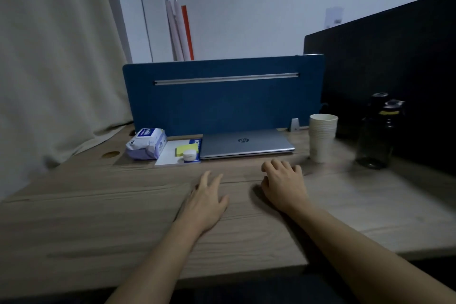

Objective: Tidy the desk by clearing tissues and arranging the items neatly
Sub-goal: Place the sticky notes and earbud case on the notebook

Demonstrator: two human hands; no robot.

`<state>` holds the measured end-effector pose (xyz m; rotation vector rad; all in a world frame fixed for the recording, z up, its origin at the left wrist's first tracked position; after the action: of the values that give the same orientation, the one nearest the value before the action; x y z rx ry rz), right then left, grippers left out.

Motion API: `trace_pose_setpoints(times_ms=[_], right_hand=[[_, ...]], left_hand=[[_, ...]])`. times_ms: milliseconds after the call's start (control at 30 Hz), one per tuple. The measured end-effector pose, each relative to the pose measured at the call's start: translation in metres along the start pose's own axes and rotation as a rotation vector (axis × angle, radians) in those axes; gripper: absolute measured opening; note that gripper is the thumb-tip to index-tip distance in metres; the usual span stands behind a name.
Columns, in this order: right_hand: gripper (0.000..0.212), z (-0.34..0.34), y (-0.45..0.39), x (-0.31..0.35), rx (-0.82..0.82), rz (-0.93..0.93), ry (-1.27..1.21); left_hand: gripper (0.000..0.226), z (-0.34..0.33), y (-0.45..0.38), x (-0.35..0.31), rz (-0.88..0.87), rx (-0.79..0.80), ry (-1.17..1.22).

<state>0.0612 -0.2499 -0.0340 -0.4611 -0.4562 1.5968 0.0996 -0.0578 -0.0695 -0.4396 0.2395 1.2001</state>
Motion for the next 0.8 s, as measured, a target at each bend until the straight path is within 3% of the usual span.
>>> trace_pose_setpoints(times_ms=[267,533,700,800], right_hand=[[0.026,0.014,0.047,-0.078,0.100,-0.181,0.015],[0.048,-0.007,0.053,-0.152,0.221,-0.396,-0.105],[0.064,-0.013,0.040,-0.184,0.126,-0.500,-0.269],[0.061,-0.016,0.030,-0.199,0.042,-0.532,-0.421]], left_hand=[[0.063,-0.023,0.007,-0.055,-0.059,0.058,-0.022],[0.065,-0.045,-0.026,-0.086,-0.094,0.079,-0.030],[0.065,-0.054,-0.056,-0.100,-0.119,0.048,-0.042],[0.065,-0.061,-0.075,-0.107,-0.140,0.044,-0.045]])
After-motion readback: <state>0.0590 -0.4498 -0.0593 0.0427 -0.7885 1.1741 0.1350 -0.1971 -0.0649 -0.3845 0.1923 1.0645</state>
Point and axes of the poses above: each hand's wrist, its own y-axis away from the middle knuckle, its own z-axis out of the back of the hand, x = y × z, the point moved 9 cm from there along -y, towards the middle knuckle, and after that the axes turned 7 degrees about z, right-handed, at the moved point
